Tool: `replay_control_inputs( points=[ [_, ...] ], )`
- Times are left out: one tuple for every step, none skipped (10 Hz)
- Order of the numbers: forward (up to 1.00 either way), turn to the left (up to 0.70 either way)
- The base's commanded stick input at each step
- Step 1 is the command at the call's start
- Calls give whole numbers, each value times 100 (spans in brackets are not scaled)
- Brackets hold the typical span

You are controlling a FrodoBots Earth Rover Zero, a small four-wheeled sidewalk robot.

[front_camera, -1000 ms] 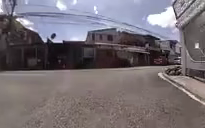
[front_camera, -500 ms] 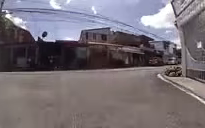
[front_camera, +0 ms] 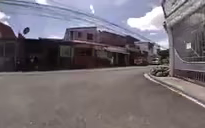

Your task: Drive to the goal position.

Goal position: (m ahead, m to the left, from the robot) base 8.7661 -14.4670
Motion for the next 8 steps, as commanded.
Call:
replay_control_inputs(
  points=[
    [85,0],
    [85,0],
    [85,0],
    [85,0],
    [85,0],
    [85,0],
    [85,0],
    [85,0]
  ],
)
